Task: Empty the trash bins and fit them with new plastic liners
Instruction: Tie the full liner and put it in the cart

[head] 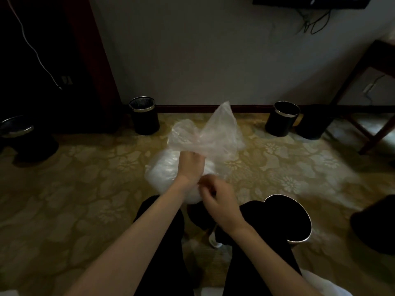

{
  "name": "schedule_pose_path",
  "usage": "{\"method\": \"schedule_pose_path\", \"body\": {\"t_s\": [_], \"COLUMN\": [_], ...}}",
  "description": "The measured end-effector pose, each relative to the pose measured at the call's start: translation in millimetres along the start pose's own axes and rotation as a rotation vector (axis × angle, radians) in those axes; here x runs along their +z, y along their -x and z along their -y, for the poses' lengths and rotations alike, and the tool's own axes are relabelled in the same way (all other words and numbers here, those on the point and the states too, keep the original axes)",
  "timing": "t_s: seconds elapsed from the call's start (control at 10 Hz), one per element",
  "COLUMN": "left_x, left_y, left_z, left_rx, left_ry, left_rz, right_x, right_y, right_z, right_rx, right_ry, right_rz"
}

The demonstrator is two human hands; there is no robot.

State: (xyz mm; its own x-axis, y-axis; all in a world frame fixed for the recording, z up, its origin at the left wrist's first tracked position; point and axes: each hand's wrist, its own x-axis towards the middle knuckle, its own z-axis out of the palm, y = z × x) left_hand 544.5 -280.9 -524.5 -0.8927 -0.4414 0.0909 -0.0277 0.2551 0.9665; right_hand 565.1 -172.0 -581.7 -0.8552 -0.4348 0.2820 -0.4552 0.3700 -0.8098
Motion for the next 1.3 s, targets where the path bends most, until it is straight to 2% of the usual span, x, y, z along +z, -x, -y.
{"method": "schedule_pose_path", "body": {"t_s": [0.1, 0.2, 0.3, 0.4, 0.5, 0.6, 0.7, 0.8, 0.9, 1.0, 1.1, 1.2, 1.3], "left_x": [-7, -5, 3, 5, -4, -13, -24, -32, -40, -44, -51, -59, -58], "left_y": [4, 15, 23, 28, 34, 32, 26, 27, 24, 18, 13, 14, 17], "left_z": [9, 18, 20, 21, 28, 35, 34, 30, 32, 32, 35, 37, 40], "left_rx": [0.023, -0.02, 0.073, 0.203, 0.161, 0.084, 0.08, -0.043, -0.231, -0.485, -0.719, -0.785, -0.699], "left_ry": [0.055, -0.072, -0.132, -0.122, 0.049, -0.003, -0.155, -0.011, 0.151, 0.213, 0.368, 0.596, 0.496], "left_rz": [0.021, 0.236, 0.274, 0.289, 0.291, 0.338, 0.425, 0.49, 0.414, 0.271, 0.277, 0.355, 0.287], "right_x": [-21, -14, -20, -24, -28, -31, -36, -33, -20, -10, -5, -9, -18], "right_y": [-9, -16, -16, -42, -48, -53, -60, -54, -46, -39, -29, -24, -31], "right_z": [12, 23, 15, 27, 23, 17, 8, 3, 0, 0, -4, -8, -9], "right_rx": [0.086, 0.268, 0.762, 0.689, 0.699, 0.755, 0.79, 0.788, 0.788, 0.693, 0.524, 0.452, 0.29], "right_ry": [-0.222, -0.429, -0.787, -0.852, -1.005, -1.237, -1.32, -1.306, -1.243, -1.026, -0.756, -0.483, -0.243], "right_rz": [0.018, 0.204, -0.09, -0.159, -0.238, -0.279, -0.294, -0.241, -0.181, -0.067, 0.102, 0.105, 0.203]}}
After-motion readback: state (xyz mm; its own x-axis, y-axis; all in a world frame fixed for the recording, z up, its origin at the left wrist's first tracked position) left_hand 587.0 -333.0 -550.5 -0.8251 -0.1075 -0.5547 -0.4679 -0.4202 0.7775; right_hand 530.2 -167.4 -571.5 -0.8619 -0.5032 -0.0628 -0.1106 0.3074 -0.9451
